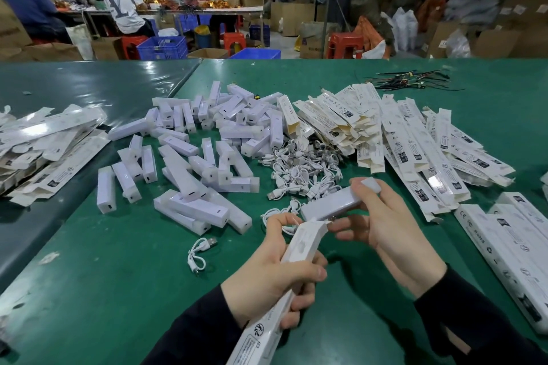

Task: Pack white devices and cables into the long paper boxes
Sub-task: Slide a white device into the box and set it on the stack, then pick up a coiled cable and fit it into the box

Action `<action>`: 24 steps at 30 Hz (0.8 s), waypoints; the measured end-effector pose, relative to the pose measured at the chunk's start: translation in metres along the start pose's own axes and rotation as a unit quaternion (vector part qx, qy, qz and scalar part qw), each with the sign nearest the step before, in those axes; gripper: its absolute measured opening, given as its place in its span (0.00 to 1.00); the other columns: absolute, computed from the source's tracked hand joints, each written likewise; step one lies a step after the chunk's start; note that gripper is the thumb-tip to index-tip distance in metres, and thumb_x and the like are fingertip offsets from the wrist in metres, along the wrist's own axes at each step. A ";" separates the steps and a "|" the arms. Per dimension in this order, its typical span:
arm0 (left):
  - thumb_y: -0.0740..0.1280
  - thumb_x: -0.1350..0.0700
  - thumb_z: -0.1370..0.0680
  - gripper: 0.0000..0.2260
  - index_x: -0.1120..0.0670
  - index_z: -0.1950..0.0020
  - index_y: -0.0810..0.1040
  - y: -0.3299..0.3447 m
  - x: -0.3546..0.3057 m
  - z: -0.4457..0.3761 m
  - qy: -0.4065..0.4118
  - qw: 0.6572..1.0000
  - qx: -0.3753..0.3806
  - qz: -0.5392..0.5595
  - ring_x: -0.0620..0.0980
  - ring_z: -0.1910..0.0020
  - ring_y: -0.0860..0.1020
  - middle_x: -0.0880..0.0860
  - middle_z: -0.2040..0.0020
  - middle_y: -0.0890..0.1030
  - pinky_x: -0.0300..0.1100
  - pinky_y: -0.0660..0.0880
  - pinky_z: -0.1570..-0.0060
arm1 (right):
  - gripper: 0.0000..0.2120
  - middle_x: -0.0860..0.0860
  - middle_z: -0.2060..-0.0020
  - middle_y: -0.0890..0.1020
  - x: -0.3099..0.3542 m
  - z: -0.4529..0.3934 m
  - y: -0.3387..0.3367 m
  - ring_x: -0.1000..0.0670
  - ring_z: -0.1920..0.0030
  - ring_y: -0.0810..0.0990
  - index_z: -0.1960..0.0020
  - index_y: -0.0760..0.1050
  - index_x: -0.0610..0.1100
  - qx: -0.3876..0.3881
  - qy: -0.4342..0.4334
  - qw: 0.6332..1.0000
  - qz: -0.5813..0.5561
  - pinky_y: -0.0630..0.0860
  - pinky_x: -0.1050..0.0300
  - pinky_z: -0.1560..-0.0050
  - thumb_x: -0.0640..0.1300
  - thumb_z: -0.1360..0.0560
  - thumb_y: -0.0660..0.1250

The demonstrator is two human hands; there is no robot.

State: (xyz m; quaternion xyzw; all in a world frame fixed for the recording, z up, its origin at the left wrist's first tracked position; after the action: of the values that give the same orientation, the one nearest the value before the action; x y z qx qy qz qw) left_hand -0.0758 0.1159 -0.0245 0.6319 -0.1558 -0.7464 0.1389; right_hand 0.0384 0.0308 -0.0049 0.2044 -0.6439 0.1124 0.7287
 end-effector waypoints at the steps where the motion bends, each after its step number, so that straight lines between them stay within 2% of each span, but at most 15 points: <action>1: 0.65 0.67 0.32 0.25 0.52 0.43 0.57 0.001 0.000 0.000 -0.001 1.000 0.004 -0.001 0.47 0.77 0.63 0.55 0.61 0.73 0.31 0.64 0.82 | 0.06 0.42 0.59 0.80 0.000 -0.001 -0.003 0.50 0.72 0.81 0.48 0.71 0.43 -0.006 -0.002 1.000 0.025 0.75 0.61 0.75 0.45 0.18 0.59; 3: 0.64 0.67 0.32 0.24 0.51 0.45 0.57 0.003 -0.001 0.002 0.001 1.000 0.013 -0.012 0.48 0.78 0.63 0.55 0.62 0.72 0.31 0.64 0.83 | 0.05 0.42 0.58 0.80 0.001 -0.003 -0.008 0.52 0.72 0.81 0.48 0.71 0.44 -0.024 -0.010 0.998 0.052 0.73 0.61 0.77 0.45 0.18 0.59; 6: 0.64 0.67 0.31 0.25 0.51 0.43 0.56 0.002 -0.003 0.002 0.009 0.999 0.008 -0.032 0.48 0.77 0.63 0.55 0.61 0.73 0.32 0.64 0.83 | 0.06 0.39 0.57 0.80 0.004 -0.004 -0.014 0.49 0.71 0.82 0.48 0.70 0.44 -0.045 -0.018 0.997 0.064 0.76 0.60 0.75 0.45 0.17 0.58; 11: 0.65 0.67 0.31 0.25 0.51 0.42 0.56 -0.001 -0.002 0.001 0.007 0.999 -0.008 -0.044 0.48 0.76 0.63 0.54 0.62 0.73 0.32 0.64 0.83 | 0.04 0.43 0.59 0.78 0.007 -0.001 -0.009 0.46 0.71 0.83 0.48 0.71 0.44 -0.038 -0.033 0.998 0.043 0.78 0.60 0.72 0.43 0.17 0.59; 14: 0.65 0.66 0.31 0.25 0.51 0.42 0.55 0.000 0.000 0.001 -0.001 0.999 -0.004 -0.045 0.48 0.76 0.63 0.52 0.63 0.73 0.32 0.64 0.83 | 0.04 0.43 0.60 0.78 0.011 0.002 -0.002 0.46 0.70 0.83 0.49 0.72 0.45 -0.012 -0.060 0.997 0.040 0.78 0.61 0.71 0.41 0.18 0.59; 19: 0.65 0.66 0.31 0.26 0.52 0.42 0.55 -0.001 -0.003 0.002 0.003 0.999 -0.004 -0.044 0.48 0.77 0.63 0.53 0.63 0.73 0.32 0.65 0.84 | 0.04 0.50 0.72 0.79 0.018 0.003 0.005 0.49 0.75 0.78 0.49 0.75 0.45 0.035 -0.087 0.992 0.086 0.73 0.61 0.76 0.40 0.19 0.61; 22: 0.64 0.67 0.30 0.23 0.50 0.44 0.56 0.006 0.000 0.005 -0.004 0.998 0.032 -0.046 0.48 0.78 0.63 0.53 0.62 0.72 0.32 0.65 0.84 | 0.07 0.52 0.75 0.77 0.020 0.002 0.005 0.50 0.76 0.76 0.47 0.78 0.46 0.065 -0.081 0.988 0.113 0.72 0.61 0.75 0.40 0.19 0.61; 24: 0.64 0.68 0.29 0.23 0.50 0.43 0.56 0.011 0.002 0.006 -0.012 0.998 0.057 -0.039 0.47 0.79 0.64 0.54 0.62 0.72 0.32 0.65 0.84 | 0.09 0.52 0.74 0.77 0.017 0.003 0.012 0.51 0.75 0.75 0.46 0.79 0.48 0.111 -0.067 0.983 0.133 0.72 0.60 0.72 0.40 0.20 0.61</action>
State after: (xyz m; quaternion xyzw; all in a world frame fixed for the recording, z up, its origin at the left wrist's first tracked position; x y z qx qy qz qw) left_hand -0.0823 0.1056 -0.0207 0.6353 -0.1749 -0.7488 0.0713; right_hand 0.0333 0.0382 0.0140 0.2037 -0.6959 0.2654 0.6354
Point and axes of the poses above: each hand's wrist, its own z-axis away from the middle knuckle, its own y-axis out of the palm, x = y × z, the point moved 8 cm from there along -z, towards the middle knuckle
